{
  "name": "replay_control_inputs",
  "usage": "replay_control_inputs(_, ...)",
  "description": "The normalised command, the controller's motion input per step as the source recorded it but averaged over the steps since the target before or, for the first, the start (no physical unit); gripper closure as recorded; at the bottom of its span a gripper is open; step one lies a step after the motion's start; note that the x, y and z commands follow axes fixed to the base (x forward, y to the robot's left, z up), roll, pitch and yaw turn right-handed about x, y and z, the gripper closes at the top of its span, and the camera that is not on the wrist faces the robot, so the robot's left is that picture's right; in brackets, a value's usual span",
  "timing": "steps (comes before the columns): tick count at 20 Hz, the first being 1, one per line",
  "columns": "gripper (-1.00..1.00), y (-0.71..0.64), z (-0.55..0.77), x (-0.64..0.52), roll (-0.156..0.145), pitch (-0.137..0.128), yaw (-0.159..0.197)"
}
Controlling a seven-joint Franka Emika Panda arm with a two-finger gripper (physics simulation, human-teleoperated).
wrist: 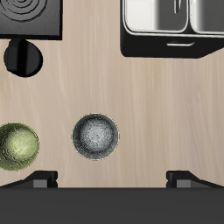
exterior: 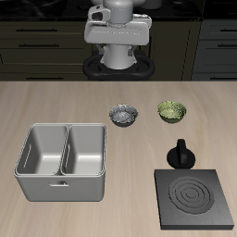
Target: Place the black bowl on the flat stove
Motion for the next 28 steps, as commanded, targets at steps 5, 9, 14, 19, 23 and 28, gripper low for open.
replay_control_inputs(5,-1.0,-0.04,-0.31,0.07,-0.026,0.028,0.009)
replay_control_inputs(9,-1.0,-0.15,-0.3,0.04,-0.058,0.005,0.01)
replay_control_inputs(14,-1.0,-0.02,-0.22,0.03,-0.022,0.017,0.002)
replay_control_inputs(19,-1.0,-0.11,-0.38,0.02,-0.024,0.053,-0.036)
replay_control_inputs(23,-1.0,-0.08,-0.32,0.01,-0.031,0.025,-0.018)
replay_control_inputs(28,-1.0,-0.04,-0.34,0.03,-0.01,0.015,0.001)
